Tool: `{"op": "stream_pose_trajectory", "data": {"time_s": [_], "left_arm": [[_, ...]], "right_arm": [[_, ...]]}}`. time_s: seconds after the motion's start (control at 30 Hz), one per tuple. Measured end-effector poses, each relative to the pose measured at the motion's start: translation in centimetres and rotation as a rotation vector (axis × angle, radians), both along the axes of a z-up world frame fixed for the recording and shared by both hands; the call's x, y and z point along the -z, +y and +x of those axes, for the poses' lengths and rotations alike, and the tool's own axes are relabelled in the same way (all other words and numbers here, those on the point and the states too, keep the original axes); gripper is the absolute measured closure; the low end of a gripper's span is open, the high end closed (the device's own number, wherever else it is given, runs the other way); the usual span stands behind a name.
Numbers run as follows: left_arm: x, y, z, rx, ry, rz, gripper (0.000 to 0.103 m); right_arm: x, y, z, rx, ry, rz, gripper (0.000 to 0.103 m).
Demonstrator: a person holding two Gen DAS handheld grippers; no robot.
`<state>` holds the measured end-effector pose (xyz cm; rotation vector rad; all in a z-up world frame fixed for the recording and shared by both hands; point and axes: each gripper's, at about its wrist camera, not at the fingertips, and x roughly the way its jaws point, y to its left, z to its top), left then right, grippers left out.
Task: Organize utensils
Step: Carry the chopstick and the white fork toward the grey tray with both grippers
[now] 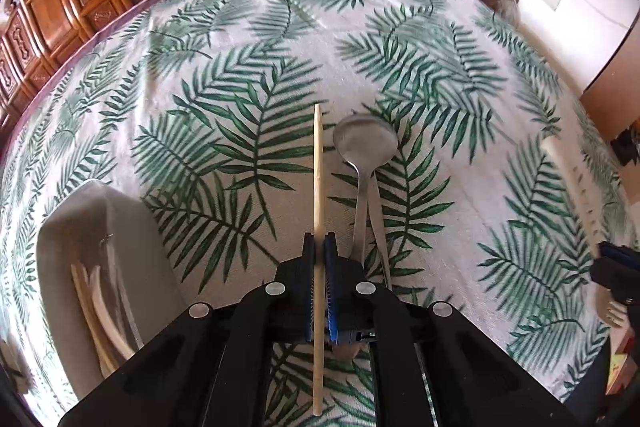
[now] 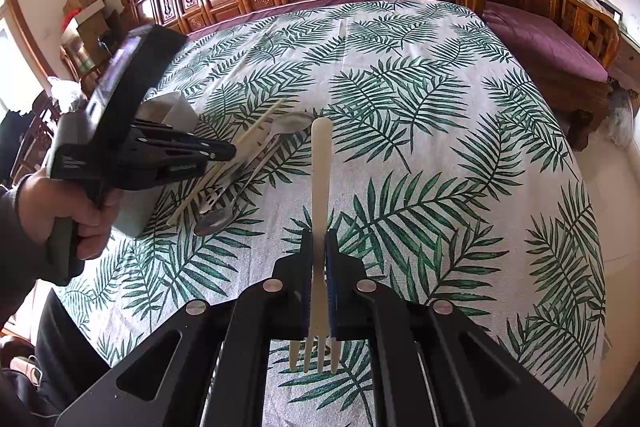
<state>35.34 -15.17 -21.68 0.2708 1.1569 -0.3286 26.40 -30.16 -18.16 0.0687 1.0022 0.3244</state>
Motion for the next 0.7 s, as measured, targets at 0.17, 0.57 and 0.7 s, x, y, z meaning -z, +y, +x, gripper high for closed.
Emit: {"op": "stream_pose_trajectory", "data": {"time_s": [0.17,0.57,0.7], "left_arm": [[-3.4,1.1,-1.5,-0.002,-0.061,-0.043,0.099],[-7.9,5.2,-5.2,-0.018,-0.140,-0.101,0.099],[-8.8,7.4,-5.9,-0.047,-0.158,-0.125,0.099]], "right_arm": [[-0.7,0.6,-0.2,-0.013,-0.017,-0.002,0.096],[-2.3,2.7,-0.3,-0.039,-0.046,-0.028,0.096],[-2.9,3.9,-0.1,-0.052,-0.052,-0.032,0.096]]}}
